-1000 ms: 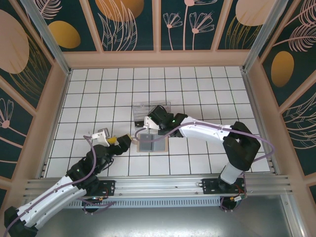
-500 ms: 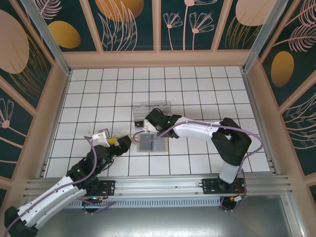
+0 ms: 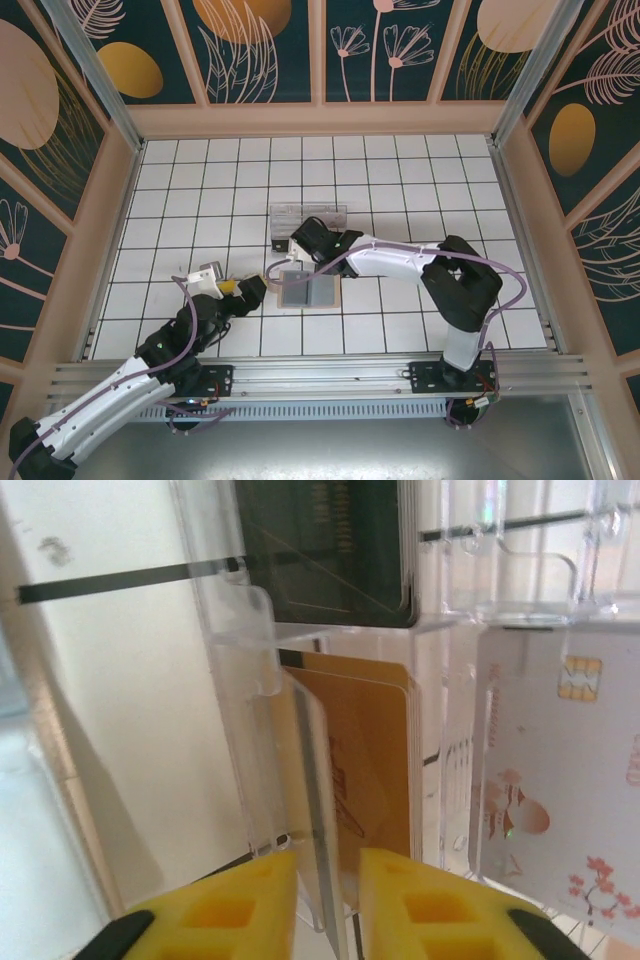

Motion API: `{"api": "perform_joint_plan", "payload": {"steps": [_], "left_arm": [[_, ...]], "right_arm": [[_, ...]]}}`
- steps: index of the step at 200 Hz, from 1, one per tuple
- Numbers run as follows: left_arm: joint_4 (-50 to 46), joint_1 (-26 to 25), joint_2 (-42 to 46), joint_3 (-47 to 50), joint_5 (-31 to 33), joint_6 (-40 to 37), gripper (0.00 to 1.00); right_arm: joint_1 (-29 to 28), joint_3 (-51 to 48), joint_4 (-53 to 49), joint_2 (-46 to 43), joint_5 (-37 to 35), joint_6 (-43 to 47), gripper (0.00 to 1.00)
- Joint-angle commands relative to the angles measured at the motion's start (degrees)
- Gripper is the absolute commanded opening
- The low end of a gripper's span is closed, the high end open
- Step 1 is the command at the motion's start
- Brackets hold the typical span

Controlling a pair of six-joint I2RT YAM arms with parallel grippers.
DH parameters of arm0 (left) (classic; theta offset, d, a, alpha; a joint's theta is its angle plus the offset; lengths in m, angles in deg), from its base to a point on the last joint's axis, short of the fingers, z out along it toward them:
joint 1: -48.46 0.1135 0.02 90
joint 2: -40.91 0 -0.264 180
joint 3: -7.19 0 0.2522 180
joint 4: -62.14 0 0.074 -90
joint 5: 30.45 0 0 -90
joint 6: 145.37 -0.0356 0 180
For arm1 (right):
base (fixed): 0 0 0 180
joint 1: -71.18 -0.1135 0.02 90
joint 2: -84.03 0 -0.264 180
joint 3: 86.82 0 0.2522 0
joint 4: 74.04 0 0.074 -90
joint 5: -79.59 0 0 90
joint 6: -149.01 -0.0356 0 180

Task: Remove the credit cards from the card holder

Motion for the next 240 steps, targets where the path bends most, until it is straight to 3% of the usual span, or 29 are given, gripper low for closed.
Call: {"api": "perform_joint_plan", "payload": {"steps": [1,52,108,162,197,240], "left_arm": [[1.00,0.18,0.52,0.79,-0.53,-1.15,0.99],[1.26,0.18,0.45,0.91,-0.55,-1.16,0.98],[1.76,0.18,-0.94,0.68,-0.94,-1.13,0.99],[6.02,0.21,-9.05,-1.19,-5.16,-0.20,0.96],[10.52,0.18,-18.20,-3.58,-8.72,0.95,0.85],[12.59,0.22,-30.18,-8.14,-12.27,2.35,0.72]], "right_arm": [[0.57,1.56,1.00,0.98,-2.69,-1.73,0.33],[2.34,1.53,4.32,1.25,-8.07,-2.94,0.33],[2.93,1.16,3.83,-1.22,-7.14,-9.65,0.39],[1.22,-6.32,5.20,-13.17,0.51,-29.70,0.41],[0.49,-13.26,9.07,-19.38,4.71,-50.26,0.40],[-2.29,-22.53,18.30,-20.69,11.77,-62.88,0.38]]}}
